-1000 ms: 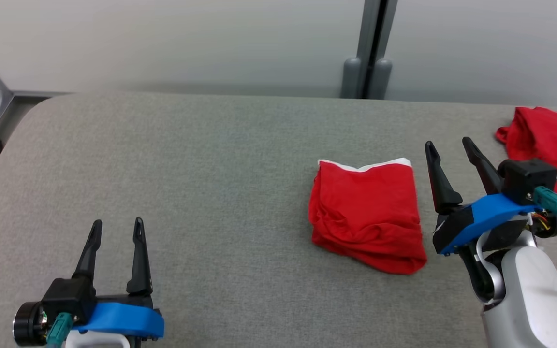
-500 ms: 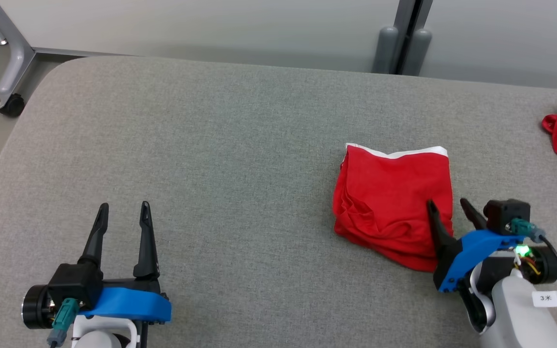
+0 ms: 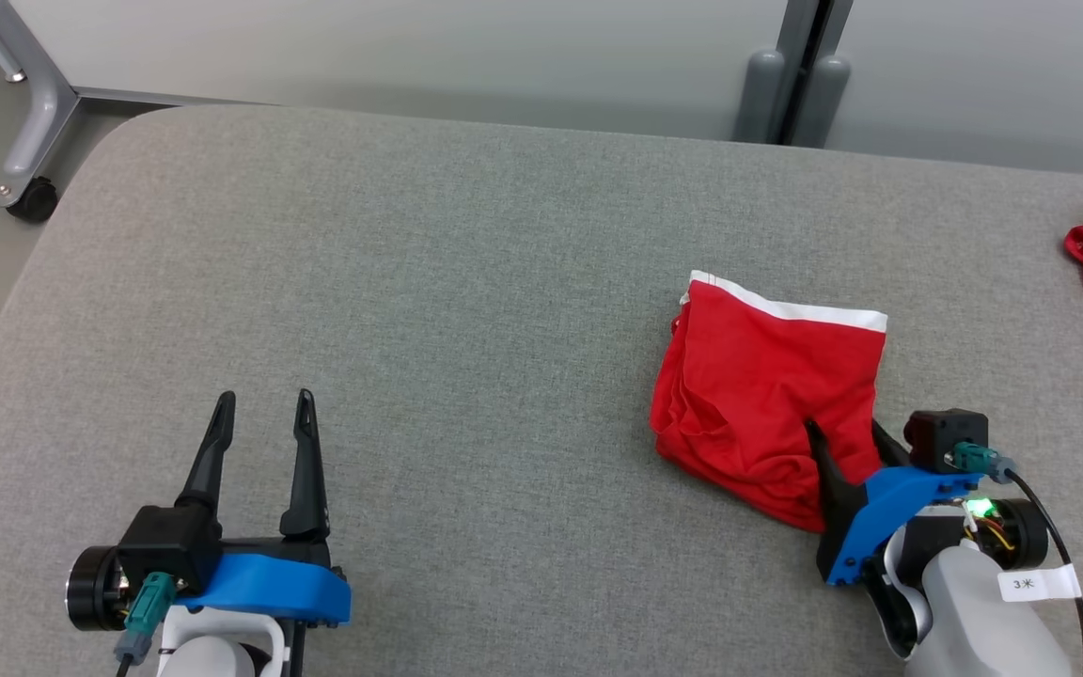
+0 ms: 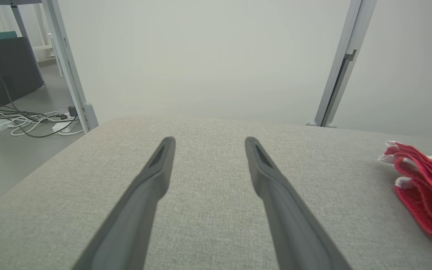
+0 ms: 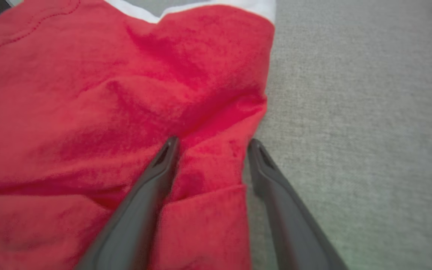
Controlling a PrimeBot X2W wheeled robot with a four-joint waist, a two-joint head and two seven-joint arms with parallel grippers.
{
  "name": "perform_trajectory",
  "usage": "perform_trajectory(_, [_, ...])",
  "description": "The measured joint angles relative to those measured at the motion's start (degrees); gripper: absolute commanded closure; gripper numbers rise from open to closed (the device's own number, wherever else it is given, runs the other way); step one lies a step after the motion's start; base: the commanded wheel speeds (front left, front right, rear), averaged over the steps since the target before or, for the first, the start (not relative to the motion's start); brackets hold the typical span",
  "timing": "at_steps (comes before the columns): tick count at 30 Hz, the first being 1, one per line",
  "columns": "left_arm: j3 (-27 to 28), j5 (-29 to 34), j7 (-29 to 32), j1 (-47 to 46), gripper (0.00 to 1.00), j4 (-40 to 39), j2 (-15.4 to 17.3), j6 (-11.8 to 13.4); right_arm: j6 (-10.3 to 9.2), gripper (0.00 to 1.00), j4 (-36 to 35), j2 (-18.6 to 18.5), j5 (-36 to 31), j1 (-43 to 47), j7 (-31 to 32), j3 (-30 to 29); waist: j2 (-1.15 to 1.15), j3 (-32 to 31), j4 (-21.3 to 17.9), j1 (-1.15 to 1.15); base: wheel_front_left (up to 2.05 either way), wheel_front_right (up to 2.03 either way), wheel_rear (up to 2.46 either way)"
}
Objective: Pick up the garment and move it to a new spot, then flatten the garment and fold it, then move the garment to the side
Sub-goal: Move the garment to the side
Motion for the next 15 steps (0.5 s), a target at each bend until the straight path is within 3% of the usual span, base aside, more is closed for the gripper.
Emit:
perform_trajectory(1, [-0.1, -0.1, -0.1, 0.0, 0.00, 0.1, 0.0, 0.0, 0.01, 1.00, 0.7, 0.0, 0.3, -0.5, -0.3, 0.3, 0.00, 0.0, -0.1, 0.00, 0.00, 0.00, 0.00])
perform_trajectory(8, [0.4, -0.9, -0.3, 0.1, 0.00, 0.2, 0.2, 0.2, 0.12, 1.00, 2.8, -0.3, -0.4, -2.5, -3.5, 0.8, 0.00, 0.2, -2.4, 0.00, 0.00, 0.00, 0.00])
perform_trajectory(15, [0.6, -0.9, -0.8, -1.4, 0.00, -2.2, 0.8, 0.5, 0.09, 1.00, -2.5, -6.7, 0.1, -4.5, -5.0, 4.1, 0.00, 4.3, -10.1, 0.00, 0.00, 0.00, 0.00])
